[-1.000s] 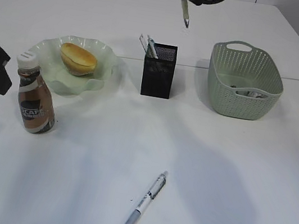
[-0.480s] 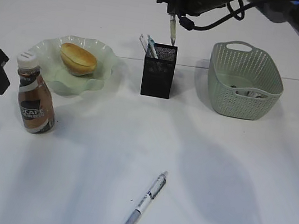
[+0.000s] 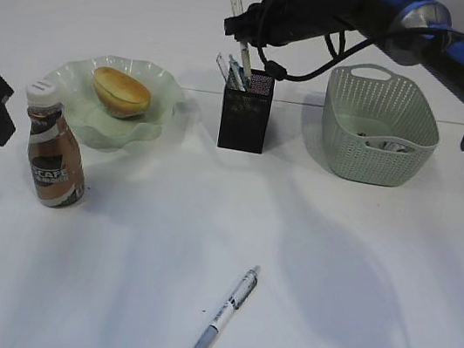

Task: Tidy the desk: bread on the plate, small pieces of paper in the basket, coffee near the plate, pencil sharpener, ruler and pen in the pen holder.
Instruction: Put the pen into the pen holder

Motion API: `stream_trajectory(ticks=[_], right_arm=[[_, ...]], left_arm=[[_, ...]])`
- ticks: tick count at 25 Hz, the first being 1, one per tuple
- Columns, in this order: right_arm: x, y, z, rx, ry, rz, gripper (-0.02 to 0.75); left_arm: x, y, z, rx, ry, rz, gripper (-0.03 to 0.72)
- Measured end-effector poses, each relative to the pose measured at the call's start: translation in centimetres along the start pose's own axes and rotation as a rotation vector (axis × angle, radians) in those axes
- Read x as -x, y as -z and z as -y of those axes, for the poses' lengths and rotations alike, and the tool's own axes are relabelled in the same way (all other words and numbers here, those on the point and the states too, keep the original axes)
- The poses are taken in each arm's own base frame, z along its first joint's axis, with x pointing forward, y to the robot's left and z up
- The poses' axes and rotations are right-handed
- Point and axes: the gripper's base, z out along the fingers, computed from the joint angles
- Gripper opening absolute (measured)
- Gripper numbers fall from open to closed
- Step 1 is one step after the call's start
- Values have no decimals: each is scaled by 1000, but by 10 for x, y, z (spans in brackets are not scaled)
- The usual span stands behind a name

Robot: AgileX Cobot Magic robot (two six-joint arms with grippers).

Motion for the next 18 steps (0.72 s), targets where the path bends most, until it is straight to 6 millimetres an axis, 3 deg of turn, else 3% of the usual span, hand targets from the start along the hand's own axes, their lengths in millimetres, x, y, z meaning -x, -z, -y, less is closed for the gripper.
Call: stream_trajectory(ticks=[5,18], right_arm=[[-11,-10,0,24,29,-13,94],[-19,-5,14,46,-1,-73,93]], left_arm=[[0,0,0,2,-1,2,340],[3,0,0,3,-3,30,340]])
